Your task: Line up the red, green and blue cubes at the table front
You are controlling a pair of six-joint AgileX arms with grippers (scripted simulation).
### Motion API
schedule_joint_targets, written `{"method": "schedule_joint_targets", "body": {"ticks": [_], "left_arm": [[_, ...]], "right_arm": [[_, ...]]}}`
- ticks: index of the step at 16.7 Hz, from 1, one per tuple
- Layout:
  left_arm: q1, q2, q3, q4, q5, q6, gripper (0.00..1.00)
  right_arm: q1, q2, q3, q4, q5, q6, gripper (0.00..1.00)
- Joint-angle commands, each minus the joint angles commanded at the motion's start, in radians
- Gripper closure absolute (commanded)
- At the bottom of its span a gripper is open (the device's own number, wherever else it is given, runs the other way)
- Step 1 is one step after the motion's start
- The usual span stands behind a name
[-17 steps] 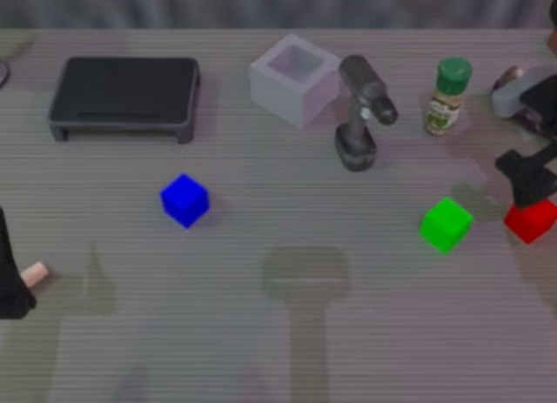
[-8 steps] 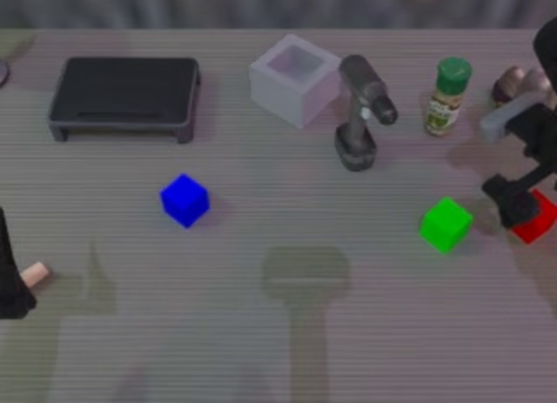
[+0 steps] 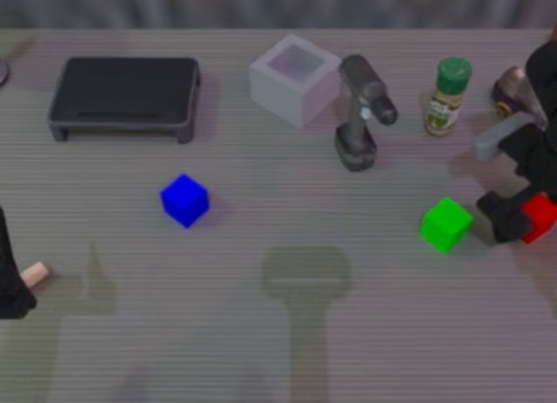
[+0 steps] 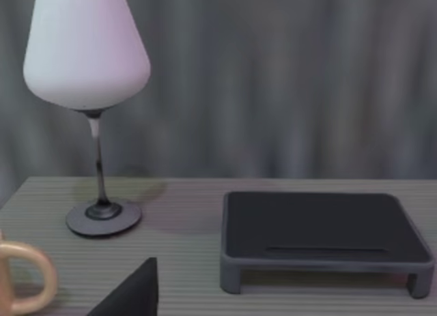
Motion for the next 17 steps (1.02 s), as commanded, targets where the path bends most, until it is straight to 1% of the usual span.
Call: {"method": "schedule_joint_targets", "body": {"ticks": [13, 14, 17], "left_arm": [[0.000, 0.000, 0.000, 0.000, 0.000, 0.000, 0.00], [0.000, 0.000, 0.000, 0.000, 0.000, 0.000, 0.00], [0.000, 0.000, 0.000, 0.000, 0.000, 0.000, 0.00]], "right_arm": [[0.000, 0.000, 0.000, 0.000, 0.000, 0.000, 0.98], [0.000, 0.000, 0.000, 0.000, 0.000, 0.000, 1.00], [0.000, 0.000, 0.000, 0.000, 0.000, 0.000, 1.00]]}}
